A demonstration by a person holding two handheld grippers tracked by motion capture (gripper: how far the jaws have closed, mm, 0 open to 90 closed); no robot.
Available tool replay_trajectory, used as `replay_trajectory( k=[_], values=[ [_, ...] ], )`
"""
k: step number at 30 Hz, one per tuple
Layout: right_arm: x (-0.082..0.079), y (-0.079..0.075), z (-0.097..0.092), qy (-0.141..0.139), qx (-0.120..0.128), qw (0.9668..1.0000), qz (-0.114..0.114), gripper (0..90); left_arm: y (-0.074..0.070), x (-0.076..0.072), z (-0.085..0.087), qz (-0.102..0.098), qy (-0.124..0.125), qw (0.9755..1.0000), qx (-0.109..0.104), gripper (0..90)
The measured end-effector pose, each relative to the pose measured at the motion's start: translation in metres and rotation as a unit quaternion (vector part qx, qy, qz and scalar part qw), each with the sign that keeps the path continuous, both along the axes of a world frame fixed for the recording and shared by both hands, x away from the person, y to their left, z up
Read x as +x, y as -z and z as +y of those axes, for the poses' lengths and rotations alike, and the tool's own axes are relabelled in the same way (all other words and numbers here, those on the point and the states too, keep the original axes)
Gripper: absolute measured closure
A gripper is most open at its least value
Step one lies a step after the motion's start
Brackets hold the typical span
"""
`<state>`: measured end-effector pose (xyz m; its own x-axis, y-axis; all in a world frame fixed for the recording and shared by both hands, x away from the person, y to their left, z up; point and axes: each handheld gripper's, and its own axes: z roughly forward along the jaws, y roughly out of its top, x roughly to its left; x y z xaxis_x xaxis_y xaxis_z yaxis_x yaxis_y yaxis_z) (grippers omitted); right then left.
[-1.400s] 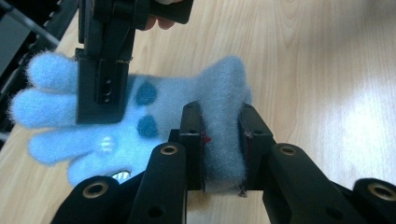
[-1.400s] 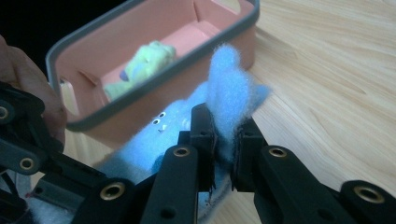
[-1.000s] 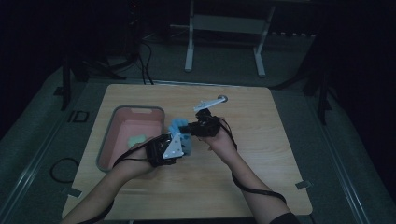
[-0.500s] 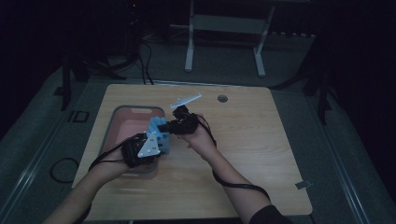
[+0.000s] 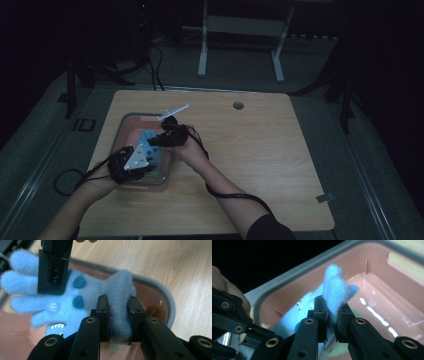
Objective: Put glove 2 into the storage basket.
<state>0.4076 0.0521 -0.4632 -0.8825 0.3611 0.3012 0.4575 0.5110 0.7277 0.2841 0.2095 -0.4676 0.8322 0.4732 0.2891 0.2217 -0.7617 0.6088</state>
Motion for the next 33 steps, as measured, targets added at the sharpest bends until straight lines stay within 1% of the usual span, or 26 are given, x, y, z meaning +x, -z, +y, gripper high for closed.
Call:
replay_trajectory(
  k=[2, 3, 4, 5, 9, 10, 11, 13, 14, 16, 19, 21, 23, 24, 25, 26, 27, 28, 30, 31, 33],
  values=[
    [0.002, 0.008, 0.004, 0.001, -0.010, 0.9999, 0.005, 82.1, 0.008, 0.004, 0.002, 0.014, -0.002, 0.9999, -0.005, 75.9],
    [0.003, 0.011, 0.006, 0.000, -0.016, 0.9999, 0.006, 82.0, 0.012, 0.005, 0.003, 0.020, -0.003, 0.9998, 0.000, 75.9],
    [0.004, 0.014, 0.008, 0.000, -0.019, 0.9998, 0.009, 82.0, 0.015, 0.006, 0.003, 0.021, -0.004, 0.9997, 0.008, 75.9],
    [0.004, 0.017, 0.010, 0.000, -0.024, 0.9997, 0.011, 82.0, 0.018, 0.007, 0.004, 0.025, -0.004, 0.9997, 0.006, 75.9],
    [0.002, 0.024, 0.017, -0.003, -0.044, 0.9990, 0.002, 81.4, 0.026, 0.010, 0.005, 0.047, -0.007, 0.9988, 0.009, 75.8],
    [0.001, 0.026, 0.018, -0.006, -0.050, 0.9987, 0.000, 80.3, 0.027, 0.011, 0.005, 0.051, -0.008, 0.9986, 0.014, 75.7],
    [0.001, 0.026, 0.019, -0.007, -0.053, 0.9986, 0.000, 78.7, 0.027, 0.011, 0.005, 0.053, -0.008, 0.9984, 0.017, 75.5],
    [0.001, 0.026, 0.019, -0.006, -0.054, 0.9985, 0.002, 72.5, 0.027, 0.014, 0.004, 0.066, -0.009, 0.9976, 0.019, 74.8],
    [0.001, 0.025, 0.019, -0.006, -0.059, 0.9983, -0.003, 69.1, 0.028, 0.015, 0.003, 0.066, -0.009, 0.9975, 0.022, 74.7],
    [0.001, 0.024, 0.017, -0.004, -0.064, 0.9979, -0.010, 64.8, 0.028, 0.016, 0.002, 0.069, -0.010, 0.9973, 0.023, 74.2],
    [0.003, 0.019, 0.009, 0.004, -0.056, 0.9983, -0.013, 59.5, 0.028, 0.016, 0.003, 0.073, -0.015, 0.9970, 0.020, 72.9],
    [0.005, 0.016, 0.003, 0.007, -0.047, 0.9988, -0.014, 54.6, 0.028, 0.016, 0.003, 0.070, -0.017, 0.9972, 0.018, 72.1],
    [0.005, 0.012, -0.005, 0.008, -0.035, 0.9993, -0.009, 52.5, 0.027, 0.017, 0.003, 0.071, -0.019, 0.9971, 0.018, 68.5],
    [0.005, 0.010, -0.008, 0.007, -0.033, 0.9994, -0.013, 50.0, 0.027, 0.016, 0.003, 0.070, -0.021, 0.9972, 0.015, 66.3],
    [0.004, 0.008, -0.011, 0.007, -0.028, 0.9995, -0.014, 48.0, 0.027, 0.017, 0.003, 0.071, -0.027, 0.9970, 0.012, 61.9],
    [0.003, 0.006, -0.015, 0.005, -0.023, 0.9996, -0.016, 46.3, 0.027, 0.017, 0.004, 0.071, -0.033, 0.9969, 0.011, 55.7],
    [0.001, 0.004, -0.017, 0.005, -0.019, 0.9997, -0.017, 43.0, 0.026, 0.017, 0.005, 0.069, -0.043, 0.9967, -0.002, 52.0],
    [-0.001, 0.001, -0.021, 0.005, -0.012, 0.9997, -0.019, 39.4, 0.025, 0.017, 0.006, 0.062, -0.056, 0.9965, -0.008, 47.8],
    [-0.004, -0.004, -0.028, 0.001, -0.002, 0.9998, -0.019, 33.9, 0.022, 0.018, 0.008, 0.059, -0.075, 0.9951, -0.024, 36.5],
    [-0.005, -0.006, -0.032, -0.003, 0.005, 0.9998, -0.020, 29.5, 0.020, 0.018, 0.009, 0.052, -0.083, 0.9949, -0.027, 31.6],
    [-0.007, -0.010, -0.039, -0.011, 0.013, 0.9997, -0.017, 25.4, 0.016, 0.018, 0.009, 0.048, -0.092, 0.9939, -0.038, 19.8]
  ],
)
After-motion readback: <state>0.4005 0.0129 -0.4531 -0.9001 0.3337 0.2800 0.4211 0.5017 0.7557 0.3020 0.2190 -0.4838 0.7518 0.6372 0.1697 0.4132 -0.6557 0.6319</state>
